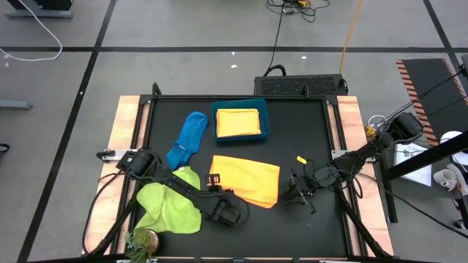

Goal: Fold microfiber towels
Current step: Fold the orange microfiber cloth

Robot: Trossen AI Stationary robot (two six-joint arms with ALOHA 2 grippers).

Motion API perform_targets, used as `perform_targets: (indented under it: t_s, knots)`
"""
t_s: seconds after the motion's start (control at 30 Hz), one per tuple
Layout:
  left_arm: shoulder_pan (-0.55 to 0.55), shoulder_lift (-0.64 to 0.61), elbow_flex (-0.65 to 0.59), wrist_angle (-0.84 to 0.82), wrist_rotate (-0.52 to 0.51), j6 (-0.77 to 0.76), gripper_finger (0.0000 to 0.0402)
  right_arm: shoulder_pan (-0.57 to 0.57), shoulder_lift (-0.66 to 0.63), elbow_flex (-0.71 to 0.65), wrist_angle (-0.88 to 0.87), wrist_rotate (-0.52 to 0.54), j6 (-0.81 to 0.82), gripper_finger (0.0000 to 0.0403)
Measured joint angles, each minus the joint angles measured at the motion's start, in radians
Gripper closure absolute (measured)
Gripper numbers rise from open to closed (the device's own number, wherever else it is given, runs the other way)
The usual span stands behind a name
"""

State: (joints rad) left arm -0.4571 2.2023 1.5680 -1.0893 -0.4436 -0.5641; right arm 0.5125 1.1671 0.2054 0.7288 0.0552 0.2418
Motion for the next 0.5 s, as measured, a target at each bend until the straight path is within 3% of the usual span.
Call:
perform_targets:
  t_s: [0.17, 0.27, 0.5]
  knots:
    - [-0.019, 0.004, -0.002, 0.003, -0.003, 0.013, 0.0394, 0.0, 0.0, 0.0, -0.027, 0.075, -0.027, 0.0273]
    - [-0.029, 0.005, -0.004, 0.001, -0.02, 0.014, 0.0395, -0.004, 0.0, 0.0, -0.055, 0.132, -0.051, 0.0273]
    - [-0.03, 0.007, -0.005, -0.008, -0.037, 0.026, 0.04, -0.029, 0.0, 0.0, -0.072, 0.128, -0.048, 0.0273]
